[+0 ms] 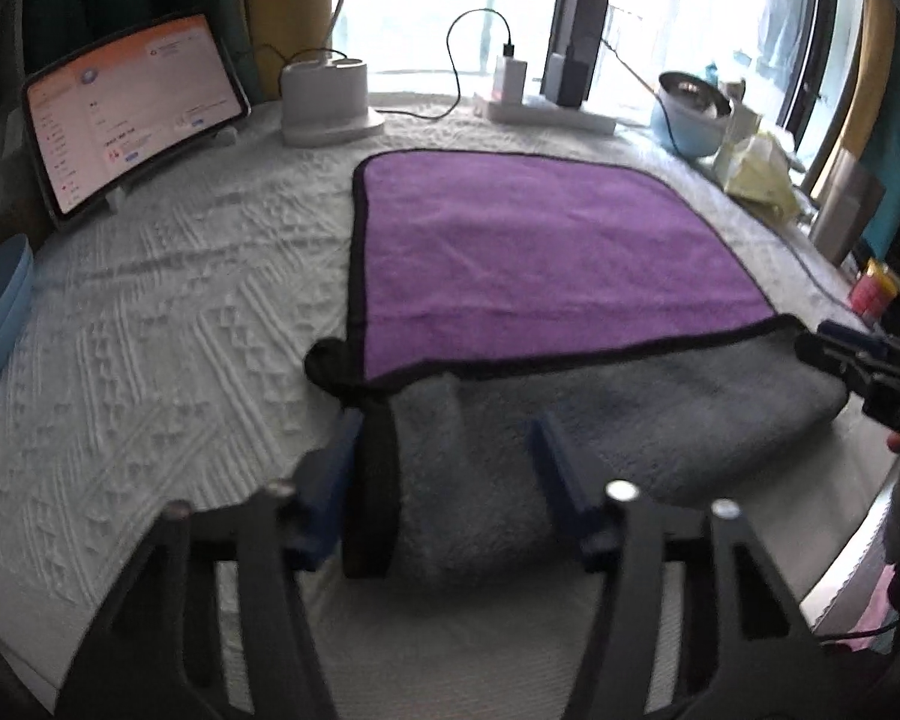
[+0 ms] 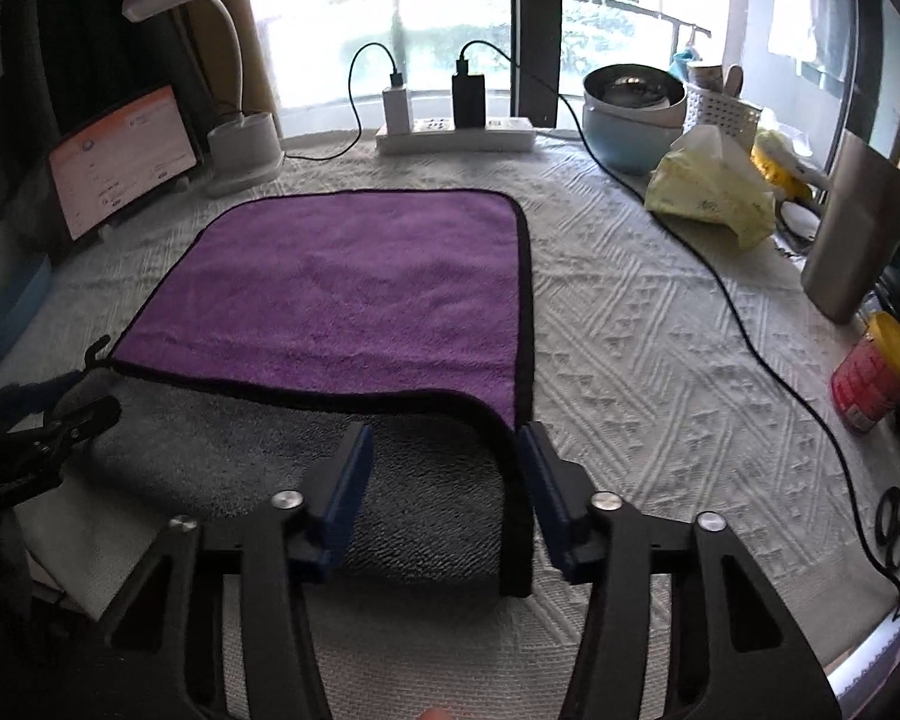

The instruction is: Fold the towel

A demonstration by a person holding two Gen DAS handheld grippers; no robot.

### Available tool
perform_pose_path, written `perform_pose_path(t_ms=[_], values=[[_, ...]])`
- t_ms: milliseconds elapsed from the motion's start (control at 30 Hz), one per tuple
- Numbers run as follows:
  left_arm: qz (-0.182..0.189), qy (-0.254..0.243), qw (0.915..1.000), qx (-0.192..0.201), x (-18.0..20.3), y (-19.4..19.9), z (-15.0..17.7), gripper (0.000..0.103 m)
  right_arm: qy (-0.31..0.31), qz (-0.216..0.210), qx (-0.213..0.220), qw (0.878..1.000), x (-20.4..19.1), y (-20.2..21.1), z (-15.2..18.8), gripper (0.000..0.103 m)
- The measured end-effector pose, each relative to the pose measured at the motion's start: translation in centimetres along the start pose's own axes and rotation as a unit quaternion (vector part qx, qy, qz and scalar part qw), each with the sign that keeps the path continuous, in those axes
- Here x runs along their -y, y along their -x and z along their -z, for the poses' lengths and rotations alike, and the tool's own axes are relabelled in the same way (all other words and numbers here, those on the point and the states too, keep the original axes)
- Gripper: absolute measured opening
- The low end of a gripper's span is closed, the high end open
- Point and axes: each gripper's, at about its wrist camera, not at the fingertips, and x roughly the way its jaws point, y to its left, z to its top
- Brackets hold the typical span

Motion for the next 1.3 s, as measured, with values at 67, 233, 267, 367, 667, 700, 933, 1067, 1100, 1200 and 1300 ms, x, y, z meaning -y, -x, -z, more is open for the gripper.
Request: perform_pose_path(t_ms=[67, 233, 267, 367, 667, 700, 933, 1067, 1100, 1200, 1300], values=[[-0.005, -0.008, 0.9999, 0.003, 0.2, 0.0, 0.0, 0.043, 0.004, -0.002, -0.004, 1.000, -0.1, -0.3, 0.2, 0.043], [-0.015, -0.022, 0.9996, 0.009, 0.5, 0.3, 0.1, 0.023, 0.021, -0.006, -0.005, 1.000, -0.5, -0.5, 0.5, 0.022], [-0.013, -0.024, 0.9996, 0.011, 0.5, 0.4, 0.1, 0.019, 0.022, -0.007, -0.005, 1.000, -0.6, -0.5, 0.5, 0.015], [-0.011, -0.030, 0.9992, 0.023, 0.7, 1.2, 0.0, 0.016, 0.027, -0.008, 0.003, 1.000, -0.7, -0.2, 0.6, 0.007], [-0.003, -0.036, 0.9981, 0.051, 1.1, 3.0, -0.4, 0.015, 0.011, 0.035, 0.023, 0.999, 1.5, 0.4, 0.3, 0.056], [0.000, -0.035, 0.9979, 0.054, 1.1, 3.3, -0.3, 0.015, 0.007, 0.027, 0.019, 0.999, 1.7, 0.3, 0.4, 0.056], [0.014, -0.042, 0.9953, 0.086, 1.8, 5.2, -0.7, 0.015, 0.013, -0.010, -0.008, 1.000, 1.1, -1.1, 1.4, 0.042], [0.008, -0.050, 0.9939, 0.098, 2.2, 6.0, -0.9, 0.015, 0.036, -0.002, 0.004, 0.999, 0.2, -0.9, 1.9, 0.016], [0.008, -0.050, 0.9938, 0.100, 2.2, 6.1, -0.9, 0.015, 0.039, -0.001, 0.008, 0.999, 0.0, -0.8, 1.9, 0.015], [0.005, -0.050, 0.9932, 0.105, 2.2, 6.4, -1.1, 0.015, 0.055, 0.007, 0.028, 0.998, -0.4, 0.2, 1.9, 0.014], [-0.001, -0.055, 0.9917, 0.116, 2.4, 6.8, -1.3, 0.015, 0.058, 0.006, 0.046, 0.997, -0.6, 1.1, 1.3, 0.013]])
